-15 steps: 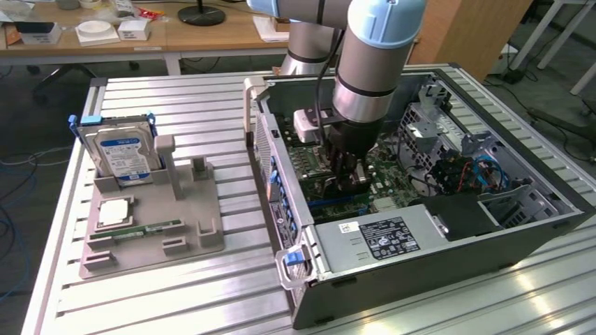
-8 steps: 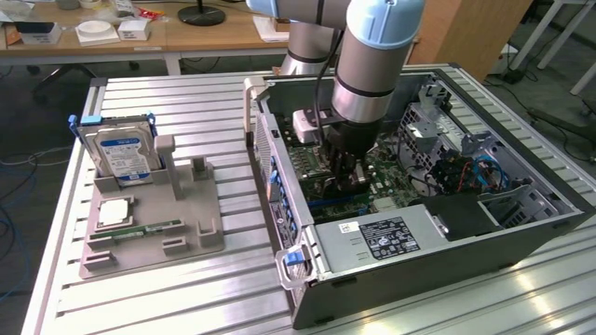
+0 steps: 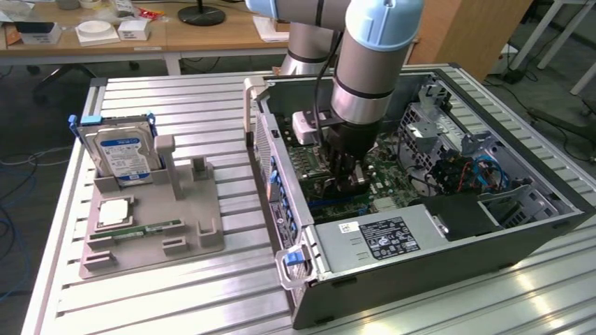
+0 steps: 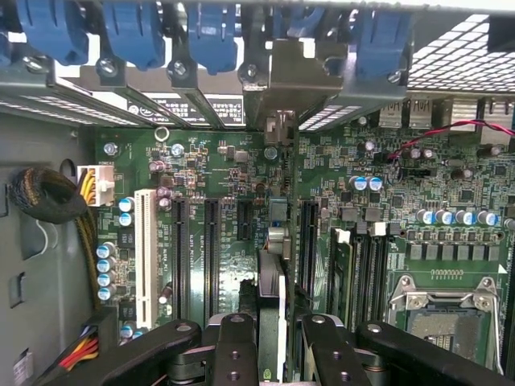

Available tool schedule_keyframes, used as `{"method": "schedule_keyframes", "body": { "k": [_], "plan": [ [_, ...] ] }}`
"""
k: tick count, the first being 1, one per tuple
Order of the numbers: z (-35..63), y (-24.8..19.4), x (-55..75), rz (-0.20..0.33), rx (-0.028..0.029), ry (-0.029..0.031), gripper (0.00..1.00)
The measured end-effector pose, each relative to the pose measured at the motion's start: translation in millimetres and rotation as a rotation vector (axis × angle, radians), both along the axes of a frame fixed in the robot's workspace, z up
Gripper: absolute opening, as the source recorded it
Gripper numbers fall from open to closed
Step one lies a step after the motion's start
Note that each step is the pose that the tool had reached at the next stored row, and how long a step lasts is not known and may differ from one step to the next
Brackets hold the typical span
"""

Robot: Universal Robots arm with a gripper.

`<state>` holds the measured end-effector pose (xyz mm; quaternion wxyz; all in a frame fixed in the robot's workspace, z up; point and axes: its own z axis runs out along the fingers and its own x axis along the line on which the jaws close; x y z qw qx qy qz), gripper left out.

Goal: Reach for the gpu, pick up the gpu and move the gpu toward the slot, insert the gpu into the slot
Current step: 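Insert the gpu into the slot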

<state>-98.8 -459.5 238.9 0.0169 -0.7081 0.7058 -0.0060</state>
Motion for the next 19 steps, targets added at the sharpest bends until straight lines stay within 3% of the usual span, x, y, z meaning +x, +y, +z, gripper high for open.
{"method": "schedule_keyframes", "body": {
  "k": [19],
  "plan": [
    [-1.9,0.0,1.9,0.000,0.0001,0.0000,0.26]
  ]
}}
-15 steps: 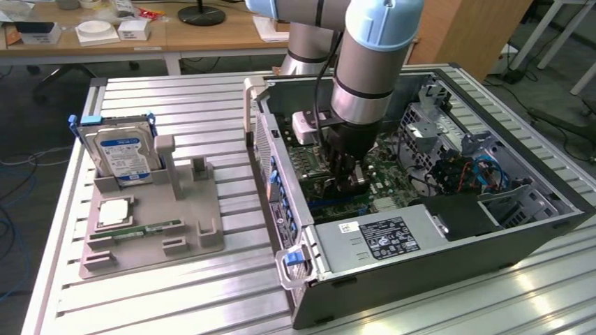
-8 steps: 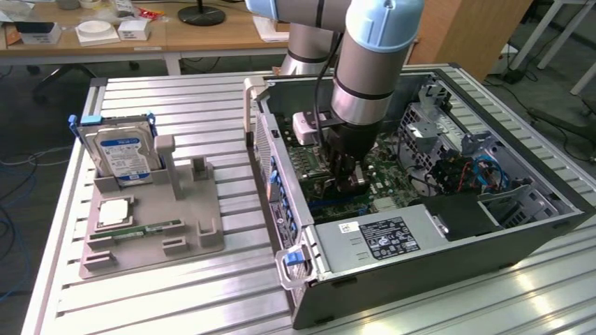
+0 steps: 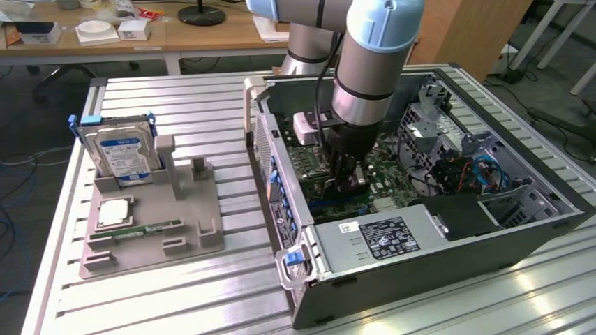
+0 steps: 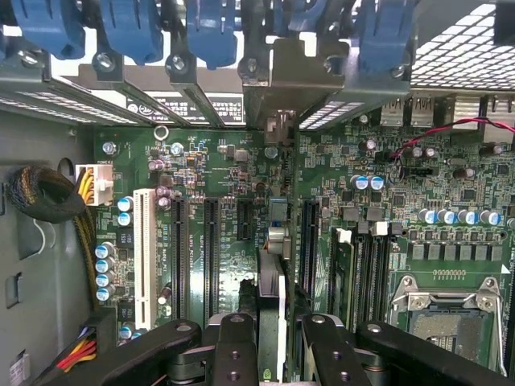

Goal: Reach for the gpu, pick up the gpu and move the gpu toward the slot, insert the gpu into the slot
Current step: 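Insert the gpu into the slot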

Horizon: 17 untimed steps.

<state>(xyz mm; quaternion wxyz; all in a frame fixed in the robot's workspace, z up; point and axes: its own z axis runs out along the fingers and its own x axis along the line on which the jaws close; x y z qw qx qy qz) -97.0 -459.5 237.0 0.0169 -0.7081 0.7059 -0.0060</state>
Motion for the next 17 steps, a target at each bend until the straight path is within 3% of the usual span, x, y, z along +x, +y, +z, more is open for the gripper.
{"method": "schedule_keyframes", "body": {
  "k": [17],
  "plan": [
    [-1.0,0.0,-2.3,0.000,0.0000,0.0000,0.26]
  ]
}}
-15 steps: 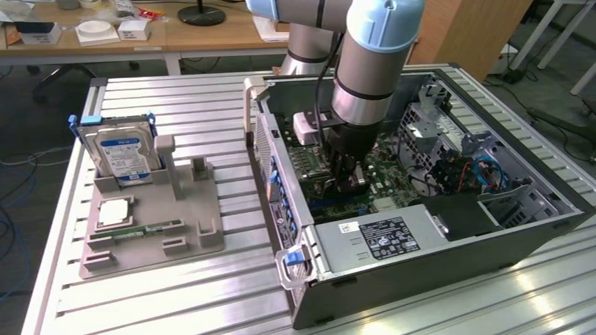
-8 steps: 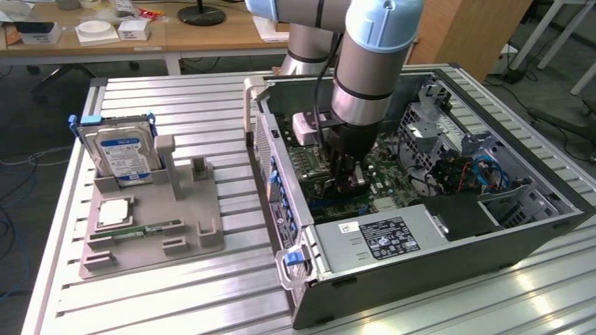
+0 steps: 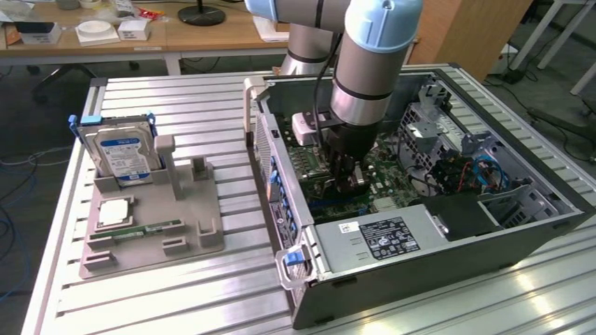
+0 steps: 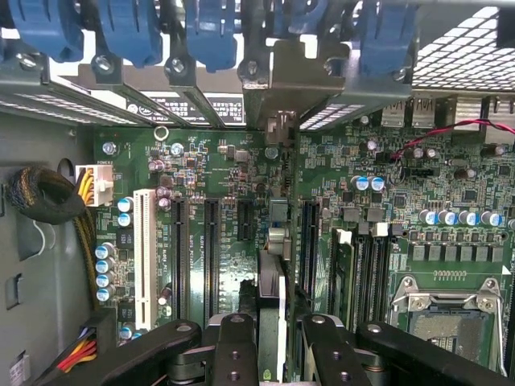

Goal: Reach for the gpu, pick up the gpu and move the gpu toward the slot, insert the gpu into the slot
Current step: 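Insert the gpu into the slot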

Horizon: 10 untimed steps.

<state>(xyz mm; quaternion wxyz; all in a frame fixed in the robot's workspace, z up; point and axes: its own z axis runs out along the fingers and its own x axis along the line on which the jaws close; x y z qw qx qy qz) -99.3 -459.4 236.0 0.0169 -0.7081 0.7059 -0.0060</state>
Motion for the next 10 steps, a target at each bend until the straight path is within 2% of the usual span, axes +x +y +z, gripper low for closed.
{"method": "schedule_keyframes", "body": {
  "k": [10],
  "plan": [
    [3.6,0.1,-0.1,0.000,0.0003,-0.0001,0.26]
  ]
}}
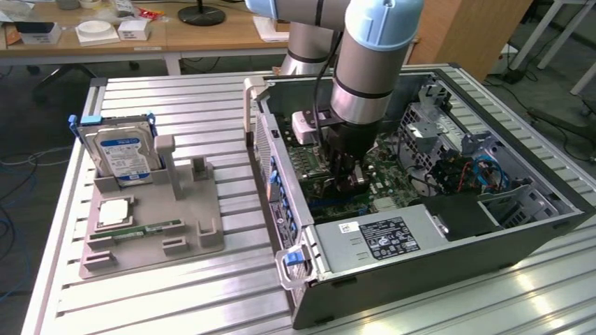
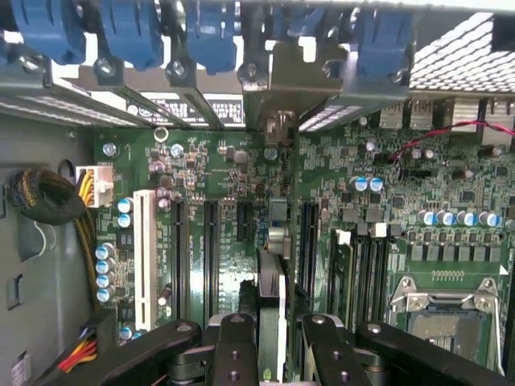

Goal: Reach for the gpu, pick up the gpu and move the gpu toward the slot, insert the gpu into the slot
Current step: 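Insert the gpu into the slot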

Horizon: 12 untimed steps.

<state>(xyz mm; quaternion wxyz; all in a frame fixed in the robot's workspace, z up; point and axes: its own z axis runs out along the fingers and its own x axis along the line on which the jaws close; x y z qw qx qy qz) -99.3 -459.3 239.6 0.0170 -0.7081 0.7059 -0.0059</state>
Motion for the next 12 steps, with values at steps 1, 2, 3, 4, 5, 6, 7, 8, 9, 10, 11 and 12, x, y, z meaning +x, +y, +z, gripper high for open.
{"method": "schedule_keyframes", "body": {
  "k": [1,2,3,4,5,6,7,8,9,10,11,12],
  "plan": [
    [0.2,0.0,0.1,0.000,0.0000,-0.0001,0.26],
    [0.2,0.0,0.1,0.000,0.0000,-0.0001,0.26],
    [0.3,0.0,0.1,0.000,0.0000,-0.0001,0.26],
    [0.4,0.0,0.1,0.000,-0.0002,-0.0001,0.26],
    [0.4,0.0,0.1,0.000,-0.0002,0.0000,0.26],
    [0.4,0.0,0.1,0.000,-0.0002,0.0000,0.26],
    [0.4,0.0,0.1,0.000,-0.0002,0.0000,0.26],
    [0.4,0.3,0.1,0.000,-0.0005,0.0001,0.26],
    [0.2,0.6,0.2,0.000,-0.0004,0.0001,0.26],
    [0.2,0.6,0.2,0.000,-0.0003,0.0001,0.26],
    [0.1,0.6,0.2,0.000,-0.0002,0.0001,0.26],
    [0.1,0.7,0.1,0.000,-0.0001,0.0001,0.26]
  ]
}}
